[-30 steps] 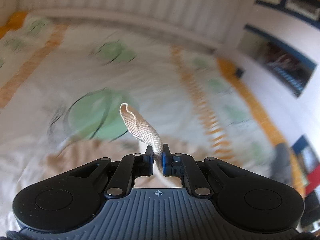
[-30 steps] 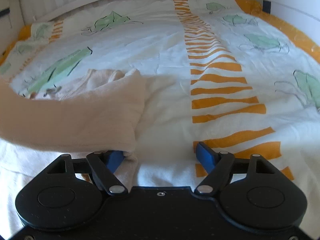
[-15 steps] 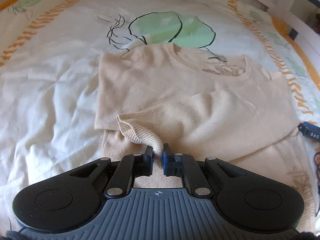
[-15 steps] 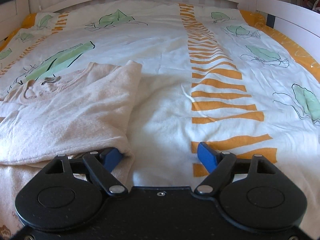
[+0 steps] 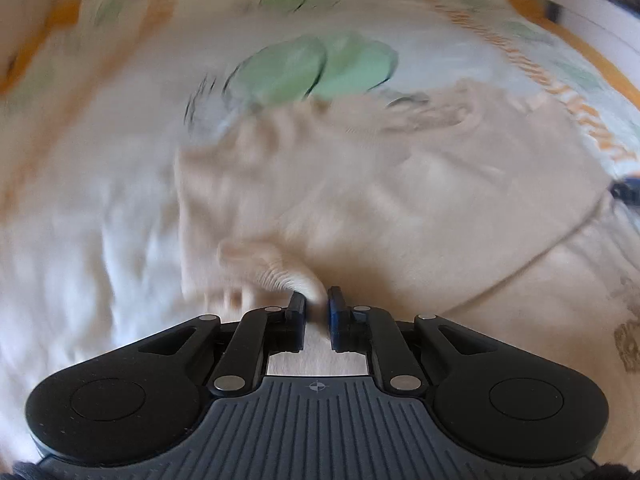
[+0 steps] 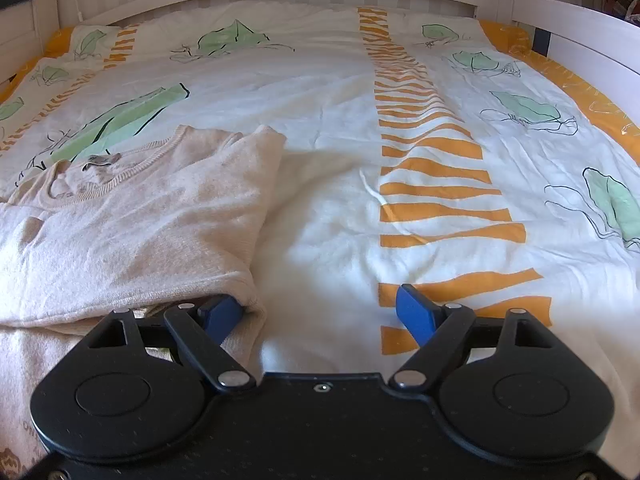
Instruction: Fold small clothes
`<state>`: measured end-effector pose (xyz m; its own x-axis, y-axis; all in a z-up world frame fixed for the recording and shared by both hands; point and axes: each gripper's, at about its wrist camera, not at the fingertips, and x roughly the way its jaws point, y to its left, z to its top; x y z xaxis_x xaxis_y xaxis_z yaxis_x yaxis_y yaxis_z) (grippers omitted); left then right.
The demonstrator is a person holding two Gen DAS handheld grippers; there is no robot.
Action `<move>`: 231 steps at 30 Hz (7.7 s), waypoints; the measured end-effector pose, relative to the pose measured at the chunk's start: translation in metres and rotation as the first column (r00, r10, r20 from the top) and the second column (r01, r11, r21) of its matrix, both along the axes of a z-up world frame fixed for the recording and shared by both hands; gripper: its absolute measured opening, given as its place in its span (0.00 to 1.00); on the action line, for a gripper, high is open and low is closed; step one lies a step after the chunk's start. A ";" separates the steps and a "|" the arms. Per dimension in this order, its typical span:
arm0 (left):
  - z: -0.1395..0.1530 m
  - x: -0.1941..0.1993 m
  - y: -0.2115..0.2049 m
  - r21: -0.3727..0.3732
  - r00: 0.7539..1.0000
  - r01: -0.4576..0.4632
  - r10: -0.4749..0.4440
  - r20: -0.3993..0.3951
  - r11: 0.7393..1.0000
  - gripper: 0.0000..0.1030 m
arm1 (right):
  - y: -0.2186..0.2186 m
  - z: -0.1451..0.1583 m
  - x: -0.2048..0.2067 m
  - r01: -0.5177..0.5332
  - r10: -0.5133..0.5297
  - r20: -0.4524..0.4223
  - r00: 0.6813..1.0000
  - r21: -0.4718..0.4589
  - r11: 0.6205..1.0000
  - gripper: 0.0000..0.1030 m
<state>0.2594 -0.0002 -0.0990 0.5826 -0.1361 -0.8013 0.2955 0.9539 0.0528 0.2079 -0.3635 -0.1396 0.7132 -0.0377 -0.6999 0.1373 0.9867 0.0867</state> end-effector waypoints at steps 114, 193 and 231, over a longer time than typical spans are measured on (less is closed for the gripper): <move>-0.005 0.028 0.031 -0.257 0.996 -0.033 0.054 0.076 0.966 0.57 | 0.026 0.002 0.055 0.148 -0.150 0.030 0.988 0.053 0.988 0.70; 0.008 -0.152 0.082 -0.211 0.965 -0.217 0.177 -0.193 0.953 0.21 | 0.055 0.022 -0.169 -0.097 0.265 -0.276 0.924 0.500 0.860 0.52; -0.001 -0.158 0.045 -0.253 0.983 -0.124 0.084 -0.163 0.959 0.85 | 0.091 0.009 -0.174 -0.012 0.134 -0.160 0.978 0.598 0.802 1.00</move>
